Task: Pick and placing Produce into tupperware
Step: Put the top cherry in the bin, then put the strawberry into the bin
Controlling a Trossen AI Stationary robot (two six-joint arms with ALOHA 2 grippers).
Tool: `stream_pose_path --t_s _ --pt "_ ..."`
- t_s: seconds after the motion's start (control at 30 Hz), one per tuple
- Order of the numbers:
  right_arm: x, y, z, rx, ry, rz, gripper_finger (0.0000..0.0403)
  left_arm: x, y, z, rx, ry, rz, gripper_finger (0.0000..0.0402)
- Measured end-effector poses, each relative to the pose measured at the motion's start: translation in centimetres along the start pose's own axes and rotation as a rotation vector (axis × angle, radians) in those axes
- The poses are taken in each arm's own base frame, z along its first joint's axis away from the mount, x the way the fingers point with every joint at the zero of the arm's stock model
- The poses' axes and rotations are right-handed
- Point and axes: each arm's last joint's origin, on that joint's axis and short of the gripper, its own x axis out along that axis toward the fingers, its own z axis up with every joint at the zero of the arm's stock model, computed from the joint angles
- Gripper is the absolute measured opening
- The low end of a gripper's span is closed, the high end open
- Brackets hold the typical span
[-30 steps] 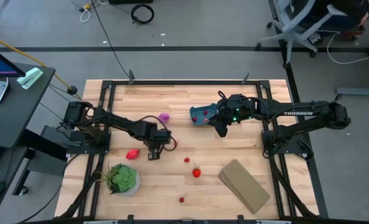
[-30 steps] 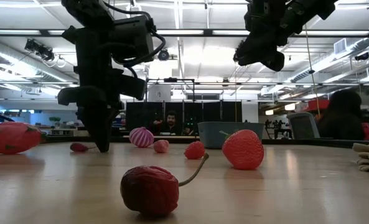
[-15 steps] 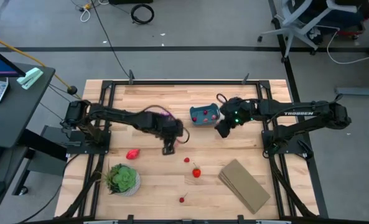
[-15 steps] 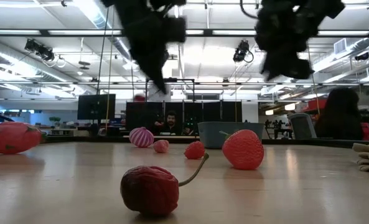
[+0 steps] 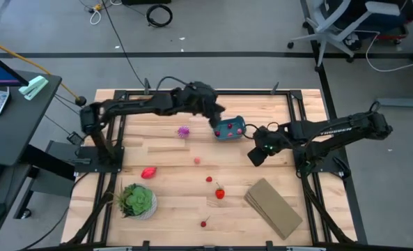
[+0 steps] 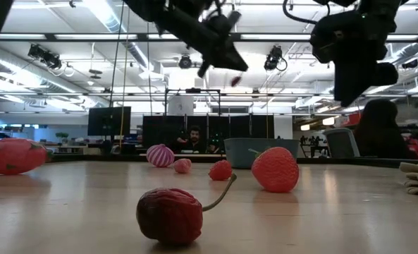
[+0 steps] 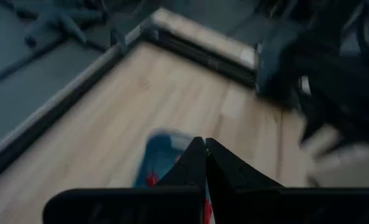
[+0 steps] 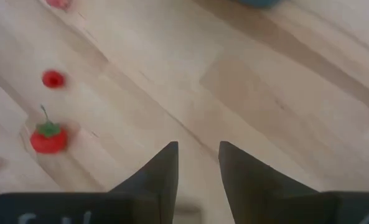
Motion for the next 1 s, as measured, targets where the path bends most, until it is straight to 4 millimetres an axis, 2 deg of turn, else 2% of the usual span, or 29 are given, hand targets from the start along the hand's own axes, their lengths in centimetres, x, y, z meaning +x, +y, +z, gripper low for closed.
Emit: stream_pose_path --t_s 0.13,0.27,0.43,0.53,0.67,0.87,1.0 --pt "0.0 0.3 0.3 0.002 -0.05 0.019 0.0124 3.1 0.6 -1.3 -0.02 -0.03 -0.01 0.0004" --pt "0.0 0.4 0.3 0.003 -0.062 0.022 0.0124 6.4 0.9 -4.5 -0.027 0.044 0.0 0.0006" --pt "0.0 0.4 0.3 0.002 -0.062 0.021 0.0124 9.0 1.8 -7.8 -0.062 0.145 0.031 0.0017" --pt "0.0 0.4 0.3 -0.003 -0.063 0.02 0.0124 9.4 2.1 -8.2 -0.091 0.144 0.044 0.0019" --pt "0.0 0.4 0.3 -0.006 -0.063 0.02 0.0124 9.4 2.4 -8.1 -0.045 0.142 0.051 0.0028" --pt "0.0 0.4 0.3 -0.038 -0.064 0.018 0.0124 9.4 2.6 -7.5 -0.059 0.128 0.054 0.0075" --pt "0.0 0.6 0.3 -0.043 -0.061 0.039 0.0124 9.2 2.2 -6.2 -0.112 0.117 0.024 0.0109"
